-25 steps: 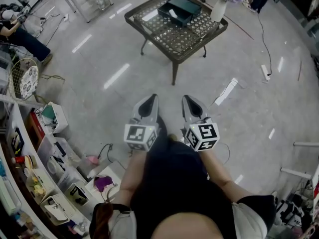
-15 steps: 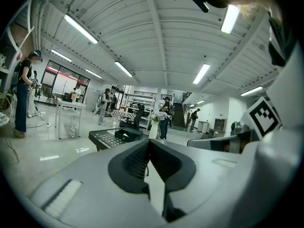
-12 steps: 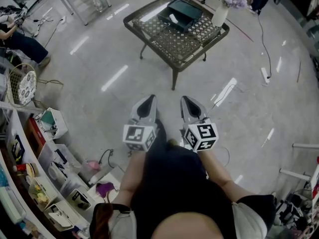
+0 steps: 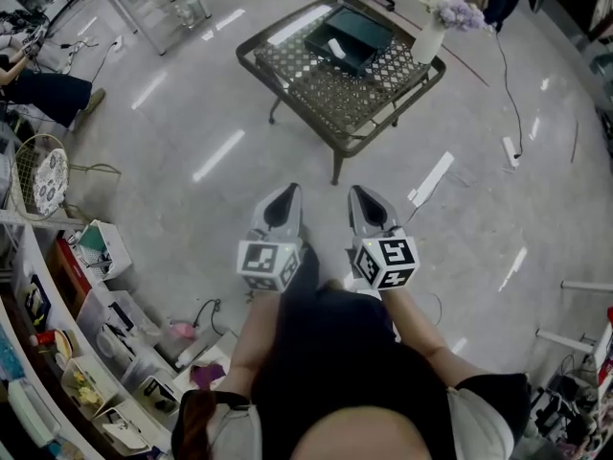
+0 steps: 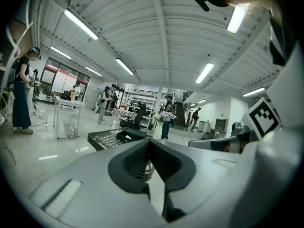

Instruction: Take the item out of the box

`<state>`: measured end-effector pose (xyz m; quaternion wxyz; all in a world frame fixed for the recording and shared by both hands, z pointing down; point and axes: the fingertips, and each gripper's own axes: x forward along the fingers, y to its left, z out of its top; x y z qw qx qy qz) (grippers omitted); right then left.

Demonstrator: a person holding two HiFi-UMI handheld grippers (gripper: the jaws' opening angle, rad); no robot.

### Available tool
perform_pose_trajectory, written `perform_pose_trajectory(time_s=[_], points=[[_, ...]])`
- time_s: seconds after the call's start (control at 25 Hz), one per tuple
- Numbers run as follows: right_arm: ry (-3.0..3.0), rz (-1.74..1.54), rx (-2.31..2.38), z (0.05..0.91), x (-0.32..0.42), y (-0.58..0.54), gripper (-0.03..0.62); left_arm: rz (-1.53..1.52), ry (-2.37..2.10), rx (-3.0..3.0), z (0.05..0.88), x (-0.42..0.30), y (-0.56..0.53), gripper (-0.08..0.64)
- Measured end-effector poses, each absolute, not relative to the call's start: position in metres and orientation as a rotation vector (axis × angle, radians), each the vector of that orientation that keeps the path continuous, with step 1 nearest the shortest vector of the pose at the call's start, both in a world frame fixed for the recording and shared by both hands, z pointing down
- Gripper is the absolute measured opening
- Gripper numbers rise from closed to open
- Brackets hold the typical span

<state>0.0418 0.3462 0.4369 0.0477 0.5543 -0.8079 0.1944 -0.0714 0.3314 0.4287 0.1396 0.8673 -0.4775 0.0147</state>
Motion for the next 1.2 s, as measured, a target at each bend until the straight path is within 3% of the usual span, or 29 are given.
perform_pose_trajectory(time_s=[1.2], points=[[-2.393, 0.621, 1.716, 0.442, -0.003, 0.209, 0.0, 0.054, -1.333, 2.509, 0.431, -0.127, 0.191, 0.011]])
